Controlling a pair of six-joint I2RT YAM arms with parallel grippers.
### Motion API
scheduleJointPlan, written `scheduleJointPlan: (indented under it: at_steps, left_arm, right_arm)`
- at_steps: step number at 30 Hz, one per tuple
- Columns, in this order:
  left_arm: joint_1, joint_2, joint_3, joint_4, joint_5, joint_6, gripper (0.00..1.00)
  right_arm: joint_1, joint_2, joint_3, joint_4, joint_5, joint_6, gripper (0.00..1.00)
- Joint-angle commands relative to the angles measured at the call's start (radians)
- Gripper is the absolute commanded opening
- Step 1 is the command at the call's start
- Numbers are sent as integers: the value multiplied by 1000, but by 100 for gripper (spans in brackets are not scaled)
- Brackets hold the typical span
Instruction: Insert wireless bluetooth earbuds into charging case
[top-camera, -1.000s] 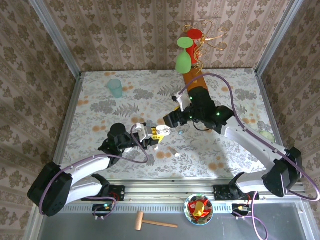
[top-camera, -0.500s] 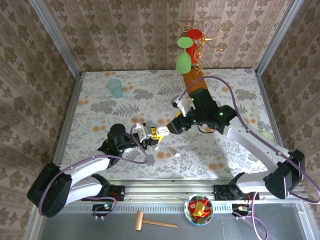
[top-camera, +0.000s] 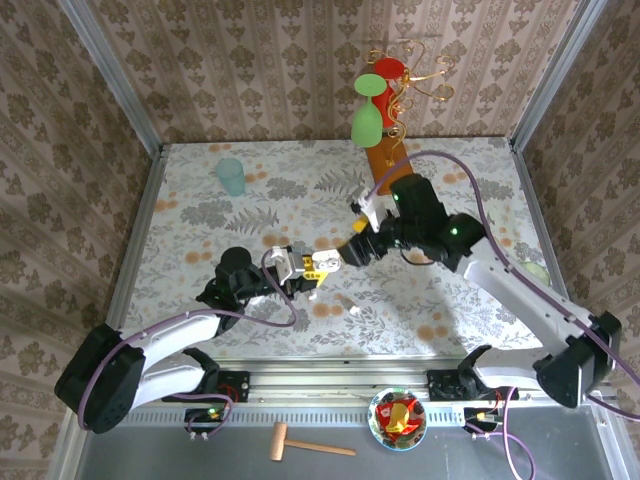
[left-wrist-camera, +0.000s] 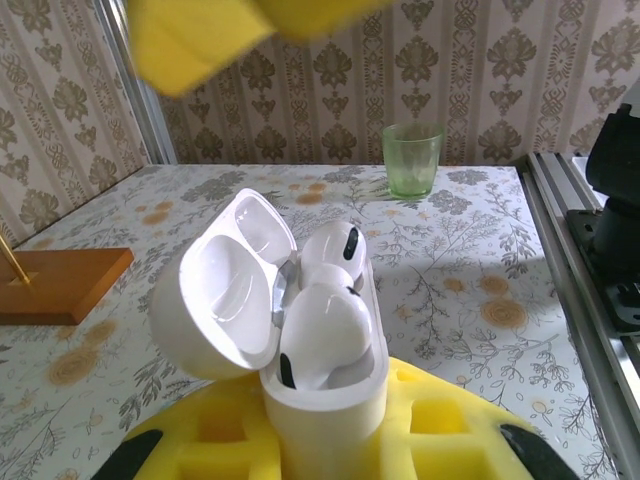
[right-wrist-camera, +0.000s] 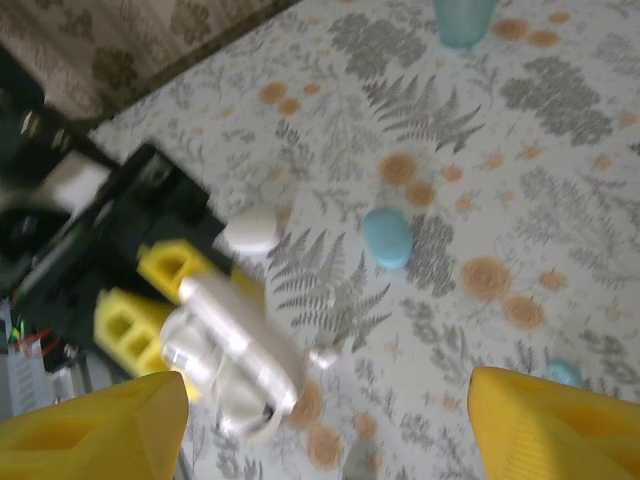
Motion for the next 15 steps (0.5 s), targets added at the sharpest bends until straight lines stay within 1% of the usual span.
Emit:
scheduleJointPlan:
  at_steps: [1, 5, 8, 12, 13, 15]
  left_arm:
    - [0, -13, 24, 8, 38, 50, 0]
    - [-4, -18, 27, 8, 44, 65, 0]
    - [-5, -20, 25, 18, 39, 60, 0]
    - [-4, -30, 20, 20, -17, 32, 0]
    - [-3, -33, 18, 21, -23, 27, 0]
    - [-3, -36, 16, 21, -41, 12, 0]
  right_arm:
    - [-4, 70, 65, -65, -11, 17, 75]
    - [3, 126, 77, -74, 22, 32, 76]
    - [27, 140, 78, -120, 25, -16, 76]
    - [56, 100, 17, -142, 18, -95, 78]
    - [61, 99, 7, -152, 8, -115, 78]
    - [73, 46, -13, -176, -16, -154, 76]
